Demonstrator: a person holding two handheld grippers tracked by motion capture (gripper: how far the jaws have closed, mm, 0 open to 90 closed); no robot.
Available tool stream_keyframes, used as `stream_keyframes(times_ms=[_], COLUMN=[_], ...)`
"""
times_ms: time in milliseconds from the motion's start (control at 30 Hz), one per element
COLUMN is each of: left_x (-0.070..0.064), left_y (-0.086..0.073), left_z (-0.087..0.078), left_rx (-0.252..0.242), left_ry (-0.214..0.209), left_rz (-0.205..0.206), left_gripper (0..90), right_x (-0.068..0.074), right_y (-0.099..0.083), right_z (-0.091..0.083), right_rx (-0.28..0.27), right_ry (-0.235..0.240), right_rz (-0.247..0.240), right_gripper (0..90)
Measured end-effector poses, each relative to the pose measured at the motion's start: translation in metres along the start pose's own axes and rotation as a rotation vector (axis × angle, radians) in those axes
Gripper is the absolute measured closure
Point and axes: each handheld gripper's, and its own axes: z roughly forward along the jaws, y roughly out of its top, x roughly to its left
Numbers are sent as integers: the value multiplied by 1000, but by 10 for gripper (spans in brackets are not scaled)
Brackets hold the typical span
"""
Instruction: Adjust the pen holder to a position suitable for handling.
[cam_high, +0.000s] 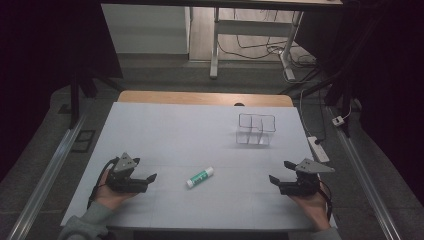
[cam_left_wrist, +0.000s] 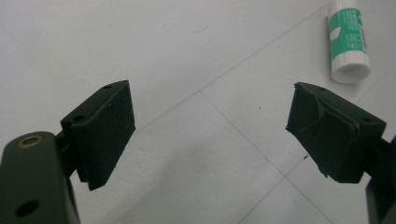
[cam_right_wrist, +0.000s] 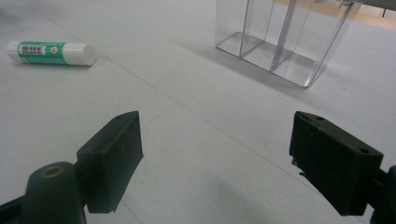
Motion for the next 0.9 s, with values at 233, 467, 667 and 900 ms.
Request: stream_keyframes(times_ms=[233,467,667,900], left_x=[2,2,3,5], left_y=[0,2,3,3], left_z=[-1,0,2,1], left_rx=[-2,5,7,7], left_ry=[16,15,20,23], left_rz=[-6,9,16,22], left_gripper=[150,157,166,172], right_x=[2,3,4,3], right_y=[-1,-1,-2,-1], right_z=[1,2,2,3], right_rx=[9,10,25,14], right_ry=[-7,-7,-12,-7], right_rz=[-7,-9,-15,-1], right_gripper=[166,168,179,183])
